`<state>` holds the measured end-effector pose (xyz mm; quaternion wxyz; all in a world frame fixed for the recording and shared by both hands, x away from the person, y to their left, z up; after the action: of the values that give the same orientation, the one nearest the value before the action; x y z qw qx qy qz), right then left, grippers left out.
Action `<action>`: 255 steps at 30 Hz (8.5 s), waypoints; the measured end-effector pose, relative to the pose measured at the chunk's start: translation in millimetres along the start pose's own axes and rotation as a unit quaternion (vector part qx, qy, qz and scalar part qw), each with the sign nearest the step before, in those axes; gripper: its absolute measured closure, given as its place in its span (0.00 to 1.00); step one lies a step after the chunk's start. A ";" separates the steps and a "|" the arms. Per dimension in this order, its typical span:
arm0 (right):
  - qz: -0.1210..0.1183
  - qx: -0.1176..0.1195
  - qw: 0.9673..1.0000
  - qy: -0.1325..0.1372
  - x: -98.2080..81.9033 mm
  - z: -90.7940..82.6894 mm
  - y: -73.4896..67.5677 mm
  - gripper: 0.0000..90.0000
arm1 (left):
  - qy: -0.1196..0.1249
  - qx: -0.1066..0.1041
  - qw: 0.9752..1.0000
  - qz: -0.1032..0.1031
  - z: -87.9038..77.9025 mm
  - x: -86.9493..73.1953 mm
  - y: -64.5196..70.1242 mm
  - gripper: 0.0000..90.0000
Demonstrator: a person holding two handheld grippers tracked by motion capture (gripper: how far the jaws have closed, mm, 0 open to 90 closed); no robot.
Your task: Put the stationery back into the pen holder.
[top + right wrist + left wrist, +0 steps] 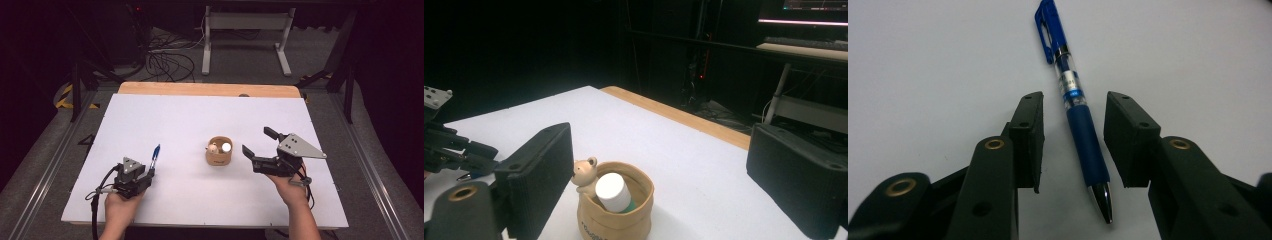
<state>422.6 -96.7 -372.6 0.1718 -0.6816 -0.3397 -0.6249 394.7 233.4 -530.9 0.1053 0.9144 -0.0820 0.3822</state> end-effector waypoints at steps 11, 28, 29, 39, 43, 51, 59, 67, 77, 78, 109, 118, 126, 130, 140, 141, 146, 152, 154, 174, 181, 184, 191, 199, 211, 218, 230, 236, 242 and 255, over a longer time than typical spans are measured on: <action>-0.001 0.000 1.000 -0.001 -0.2 0.3 -0.7 0.14 | -0.002 0.003 1.000 0.015 0.7 -1.4 1.7 0.73; -0.004 0.004 1.000 -0.001 0.4 1.2 -3.3 0.14 | -0.001 -0.008 0.999 0.037 2.0 -0.6 1.7 0.85; -0.005 0.004 1.000 -0.001 0.3 1.3 -3.4 0.14 | 0.000 -0.009 0.999 0.036 2.3 -0.2 1.8 0.86; -0.015 0.008 1.000 0.002 1.3 1.5 -6.1 0.14 | 0.023 -0.051 0.998 0.037 -6.9 14.3 13.2 0.88; -0.041 0.015 0.999 0.000 1.4 2.8 -12.2 0.16 | 0.036 -0.072 0.996 0.040 -16.1 23.7 23.9 0.88; -0.087 0.026 0.996 -0.014 -2.2 9.5 -24.2 0.20 | 0.049 -0.113 0.991 0.056 -26.0 43.8 45.9 0.88; -0.124 0.036 0.991 -0.025 -5.8 13.7 -33.2 0.28 | 0.063 -0.145 0.984 0.076 -34.2 66.7 72.8 0.88; -0.146 0.025 0.989 -0.028 -6.9 15.8 -33.8 0.32 | 0.075 -0.165 0.979 0.096 -42.2 88.5 95.9 0.88; -0.195 0.011 0.980 -0.026 -6.2 19.9 -37.0 0.36 | 0.073 -0.204 0.970 0.110 -43.0 105.6 124.2 0.88; -0.202 0.010 0.979 -0.025 -5.9 20.3 -37.6 0.37 | 0.073 -0.206 0.969 0.113 -43.2 106.9 126.9 0.88; -0.380 -0.047 0.922 -0.049 -14.5 30.4 -39.8 0.57 | 0.032 -0.255 0.951 0.174 -39.7 112.1 191.5 0.88; -0.418 -0.049 0.905 -0.061 -19.4 34.1 -42.8 0.63 | 0.022 -0.262 0.947 0.183 -37.6 110.3 199.3 0.88; -0.461 -0.054 0.882 -0.076 -22.7 37.7 -44.5 0.64 | 0.011 -0.274 0.943 0.187 -36.3 108.9 207.2 0.88; -0.468 -0.050 0.879 -0.075 -24.1 39.1 -46.6 0.64 | 0.012 -0.275 0.942 0.191 -35.3 109.7 208.5 0.88; -0.467 -0.050 0.879 -0.080 -24.6 38.6 -46.3 0.78 | 0.030 -0.294 0.939 0.176 -39.6 114.8 210.3 0.86; -0.465 -0.049 0.880 -0.080 -24.8 38.6 -46.5 0.79 | 0.033 -0.297 0.938 0.175 -40.4 115.9 210.5 0.85; -0.459 -0.047 0.883 -0.082 -24.9 38.7 -47.1 0.87 | 0.044 -0.302 0.935 0.177 -42.7 117.8 211.3 0.79; -0.445 -0.041 0.890 -0.084 -26.0 39.0 -48.1 0.88 | 0.064 -0.308 0.932 0.182 -47.2 121.9 211.1 0.75; -0.437 -0.044 0.895 -0.081 -25.1 38.9 -47.5 0.88 | 0.069 -0.306 0.931 0.184 -48.6 122.6 209.6 0.73; -0.293 -0.064 0.953 -0.039 -14.8 33.9 -29.7 0.88 | 0.109 -0.280 0.935 0.191 -52.3 126.0 176.0 0.49; -0.242 -0.060 0.968 -0.011 -9.3 38.4 -30.0 0.88 | 0.117 -0.268 0.937 0.191 -49.3 115.0 153.5 0.45; -0.222 -0.057 0.973 0.002 -6.7 40.9 -30.0 0.88 | 0.120 -0.265 0.939 0.182 -48.3 110.8 141.8 0.43; -0.173 -0.045 0.983 0.029 -3.5 47.3 -31.0 0.88 | 0.129 -0.255 0.942 0.178 -47.6 105.9 122.3 0.38; -0.113 -0.025 0.992 0.053 -0.1 57.7 -31.2 0.88 | 0.149 -0.242 0.943 0.172 -46.9 98.6 103.7 0.32; -0.078 0.005 0.996 0.048 -5.7 79.6 -37.1 0.88 | 0.159 -0.235 0.945 0.163 -45.9 94.2 85.5 0.28; -0.058 0.013 0.997 0.042 -10.7 85.4 -38.3 0.88 | 0.170 -0.227 0.944 0.166 -47.0 94.0 77.5 0.25; -0.022 0.022 0.999 0.025 -16.9 90.6 -33.0 0.88 | 0.171 -0.221 0.947 0.159 -46.9 93.3 69.2 0.25; -0.018 0.027 0.999 0.012 -22.6 94.4 -33.2 0.88 | 0.175 -0.221 0.946 0.157 -48.7 94.3 66.6 0.25; -0.013 0.034 0.999 -0.004 -28.2 98.1 -34.2 0.87 | 0.180 -0.222 0.946 0.153 -50.6 95.4 65.1 0.25; -0.012 0.041 0.999 -0.011 -28.9 100.1 -36.9 0.78 | 0.175 -0.225 0.946 0.153 -49.2 94.1 65.9 0.25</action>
<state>471.6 -11.8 -423.7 0.1881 -0.6766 -0.3755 -0.6048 411.3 175.9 -421.2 0.2610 0.7626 -0.2846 0.5190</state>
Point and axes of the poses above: each handheld gripper's, and its own axes: z roughly forward along the jaws, x roughly out of its top, y roughly to its right, the point moved 10 cm from there along z, roughly forward along the jaws, and after that the axes turned 8 degrees about -z, right-handed, at the moved point
